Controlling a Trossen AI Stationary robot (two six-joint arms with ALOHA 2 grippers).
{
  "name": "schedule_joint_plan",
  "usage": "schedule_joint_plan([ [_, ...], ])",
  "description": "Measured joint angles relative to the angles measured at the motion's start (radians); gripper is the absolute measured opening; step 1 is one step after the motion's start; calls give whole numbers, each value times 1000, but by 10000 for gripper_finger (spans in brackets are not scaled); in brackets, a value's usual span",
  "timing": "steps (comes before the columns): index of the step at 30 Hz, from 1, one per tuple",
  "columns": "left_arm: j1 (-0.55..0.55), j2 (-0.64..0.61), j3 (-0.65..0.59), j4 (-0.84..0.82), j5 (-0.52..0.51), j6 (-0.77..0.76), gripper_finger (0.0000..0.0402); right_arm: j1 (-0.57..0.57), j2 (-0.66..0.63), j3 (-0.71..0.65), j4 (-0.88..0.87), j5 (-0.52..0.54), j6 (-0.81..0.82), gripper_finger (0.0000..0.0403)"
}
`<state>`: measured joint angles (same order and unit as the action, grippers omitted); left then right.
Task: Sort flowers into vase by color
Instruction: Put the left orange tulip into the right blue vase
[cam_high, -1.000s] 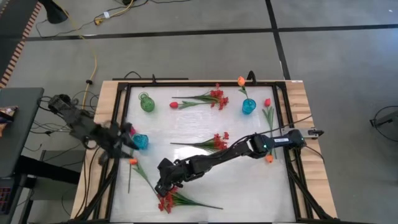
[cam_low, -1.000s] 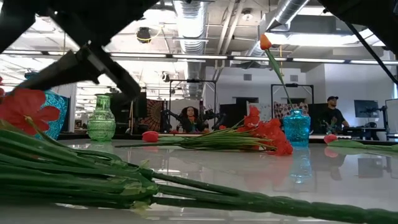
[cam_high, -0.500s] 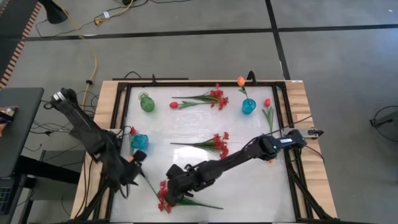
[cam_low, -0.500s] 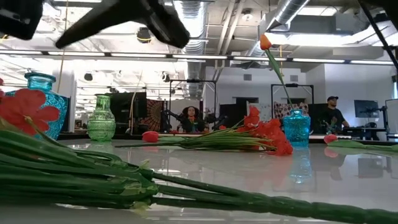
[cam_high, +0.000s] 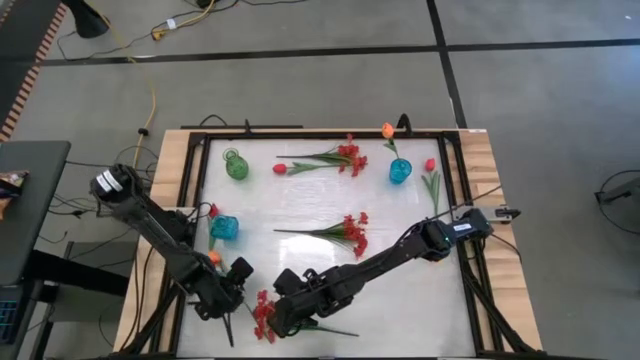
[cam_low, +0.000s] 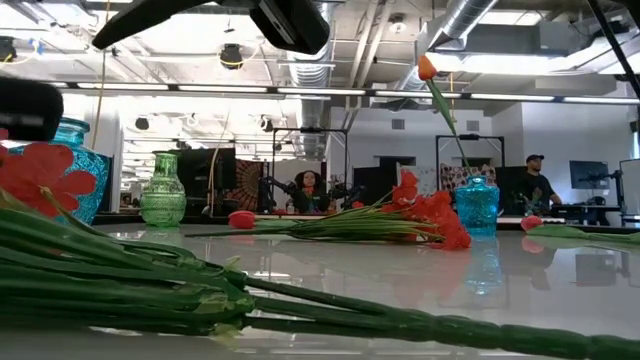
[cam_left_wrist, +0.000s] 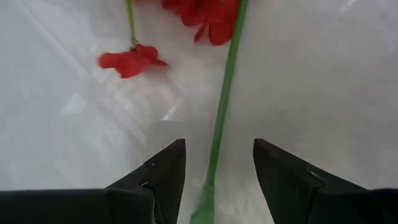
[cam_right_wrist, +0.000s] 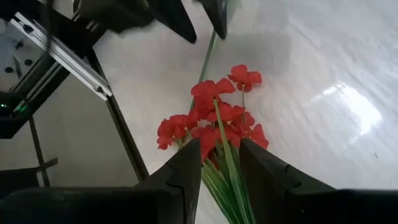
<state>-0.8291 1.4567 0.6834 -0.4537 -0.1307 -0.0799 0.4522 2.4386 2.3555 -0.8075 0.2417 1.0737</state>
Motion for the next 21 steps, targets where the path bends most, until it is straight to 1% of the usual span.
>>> schedule_joint_plan([
  [4,-1,56,4,13,-5,-23,178,0,0,0,-1,0,0,136],
  [7,-1,62,5,8,-4,-46,168,0,0,0,0,0,1,136],
  [10,-2,45,3,5,3,-46,133,0,1,0,0,0,1,136],
  [16,0,-3,-2,-28,3,-49,19,0,1,0,13,-2,3,136],
  [17,0,-12,3,-46,3,-57,10,-1,1,0,19,-2,2,136],
  [21,-1,-43,50,-182,18,-63,4,-1,1,0,45,-3,2,136],
])
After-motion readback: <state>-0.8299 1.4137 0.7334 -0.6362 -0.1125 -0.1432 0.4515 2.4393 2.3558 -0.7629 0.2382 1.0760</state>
